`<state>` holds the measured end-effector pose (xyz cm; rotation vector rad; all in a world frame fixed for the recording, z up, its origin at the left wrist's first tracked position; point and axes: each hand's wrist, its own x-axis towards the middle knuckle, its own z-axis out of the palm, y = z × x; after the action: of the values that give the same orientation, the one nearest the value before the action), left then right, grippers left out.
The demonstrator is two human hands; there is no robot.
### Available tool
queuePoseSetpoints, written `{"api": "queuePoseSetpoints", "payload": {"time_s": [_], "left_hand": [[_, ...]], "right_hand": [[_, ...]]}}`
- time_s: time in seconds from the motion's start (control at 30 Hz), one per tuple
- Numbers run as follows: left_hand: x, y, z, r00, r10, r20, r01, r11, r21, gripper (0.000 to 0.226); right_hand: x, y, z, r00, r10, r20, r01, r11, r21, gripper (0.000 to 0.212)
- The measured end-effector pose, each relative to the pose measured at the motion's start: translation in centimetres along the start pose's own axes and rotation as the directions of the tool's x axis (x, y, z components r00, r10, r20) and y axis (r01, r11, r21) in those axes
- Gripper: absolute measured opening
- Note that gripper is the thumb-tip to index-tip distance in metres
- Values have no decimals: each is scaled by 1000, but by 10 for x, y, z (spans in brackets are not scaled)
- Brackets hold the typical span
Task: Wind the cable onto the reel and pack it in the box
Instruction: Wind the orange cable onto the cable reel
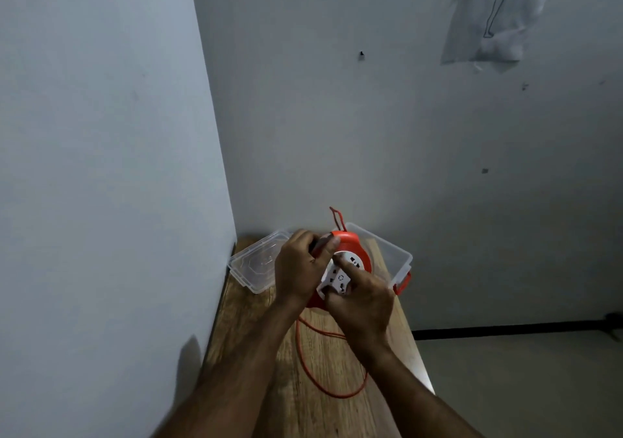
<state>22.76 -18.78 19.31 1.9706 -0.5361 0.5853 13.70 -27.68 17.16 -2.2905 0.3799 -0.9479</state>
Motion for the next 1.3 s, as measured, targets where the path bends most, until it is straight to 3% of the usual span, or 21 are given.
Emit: {"api": "queuePoseSetpoints", "payload": {"time_s": [0.1,0.27,0.4,0.43,0.5,0.57,0.6,0.67,0.73,0.8,0.83,0.87,0.93,1.0,1.07,1.13,1.3], "left_hand": [[-1,0,2,999,33,15,-33,998,55,32],[-4,-3,3,998,55,43,-59,995,77,33],[-9,-4,6,996,62,61,-66,995,79,41],[-10,-4,6,996,63,56,-67,995,75,42],[-11,-4,6,998,57,42,-59,997,56,46],[-10,-6,5,999,39,29,-41,998,42,47],[-9,-6,5,999,27,24,-28,999,35,46],[-8,-6,4,1000,-2,8,1,1000,15,40],[-5,-5,3,1000,-21,-17,20,1000,-6,37],[-1,-5,1,999,-17,-29,17,1000,-8,38],[1,-5,1,1000,-14,-26,13,1000,-4,38],[2,-5,-1,1000,-13,-21,13,1000,-3,36],[3,-4,-2,1000,-14,-6,14,1000,-11,30],[2,-6,-2,1000,-11,7,11,1000,-17,28],[1,-6,-1,1000,-9,19,10,1000,-23,29],[1,-6,0,1000,-4,21,4,1000,-27,29],[1,-4,-3,1000,1,29,0,1000,-22,29]], "right_hand": [[-6,-13,4,946,316,-79,-293,931,219,58],[-3,-27,11,745,668,-4,-577,647,498,54],[5,-31,16,423,876,231,-707,160,688,38],[9,-36,14,349,880,321,-684,5,729,51],[16,-39,14,298,841,451,-623,-187,759,85],[19,-37,11,324,829,455,-648,-156,745,67],[18,-34,9,361,836,412,-683,-64,727,50],[10,-31,3,489,813,317,-733,186,654,26],[0,-26,1,688,708,159,-654,509,560,22],[-7,-18,-4,879,477,-18,-427,803,414,22],[-8,-11,-6,960,265,-90,-227,926,302,20],[-9,-6,-9,993,7,-117,11,988,153,15],[-8,11,-9,903,-429,-21,424,898,-121,12],[-5,18,-10,801,-582,142,597,759,-260,27],[-4,19,-11,778,-588,223,628,710,-320,37],[-4,19,-11,812,-530,244,583,725,-367,49],[-9,13,-11,893,-424,150,447,798,-404,65]]}}
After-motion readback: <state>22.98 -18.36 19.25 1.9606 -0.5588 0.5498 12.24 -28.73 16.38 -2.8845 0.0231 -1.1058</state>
